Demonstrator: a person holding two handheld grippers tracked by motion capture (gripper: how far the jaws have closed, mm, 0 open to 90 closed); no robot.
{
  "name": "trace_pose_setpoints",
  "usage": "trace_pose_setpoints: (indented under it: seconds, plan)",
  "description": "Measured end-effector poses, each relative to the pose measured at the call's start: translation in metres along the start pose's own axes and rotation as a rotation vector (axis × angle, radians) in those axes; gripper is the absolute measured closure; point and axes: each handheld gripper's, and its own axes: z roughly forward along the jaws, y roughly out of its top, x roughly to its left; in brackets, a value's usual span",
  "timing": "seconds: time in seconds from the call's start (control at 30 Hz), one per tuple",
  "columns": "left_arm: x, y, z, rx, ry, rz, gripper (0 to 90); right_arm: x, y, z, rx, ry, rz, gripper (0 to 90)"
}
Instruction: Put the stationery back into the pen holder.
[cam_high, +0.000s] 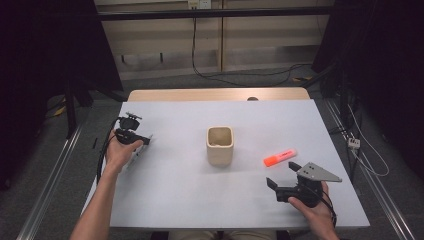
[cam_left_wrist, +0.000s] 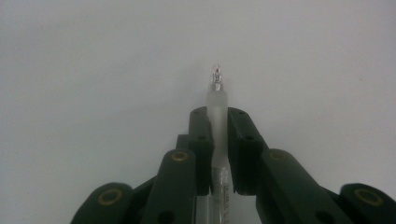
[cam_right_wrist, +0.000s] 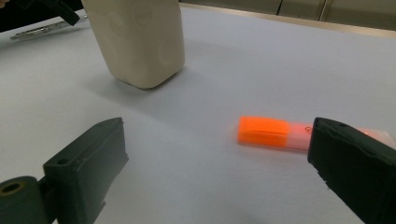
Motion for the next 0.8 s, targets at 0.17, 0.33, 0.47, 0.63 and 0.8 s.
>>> trace_pose_setpoints:
  seconds: [0.17,0.33,0.47,0.63,0.8]
  plan:
    - [0.000,-0.001,-0.011,-0.064,-0.031,-0.022,81.3,0.000,0.000,0.000,0.001,-0.001,0.001,4.2]
    - [-0.007,0.001,-0.021,-0.126,-0.045,-0.014,81.3,0.000,0.000,0.001,0.001,-0.001,0.001,4.2]
    - [-0.016,0.001,-0.026,-0.162,-0.043,-0.002,81.2,0.000,0.000,0.000,0.000,-0.001,0.001,4.2]
    - [-0.032,0.000,-0.033,-0.230,-0.065,0.017,81.2,0.000,0.000,0.000,-0.001,-0.002,0.004,4.2]
    - [-0.046,0.000,-0.039,-0.287,-0.077,0.033,81.2,0.000,0.000,0.000,0.000,0.001,0.002,4.2]
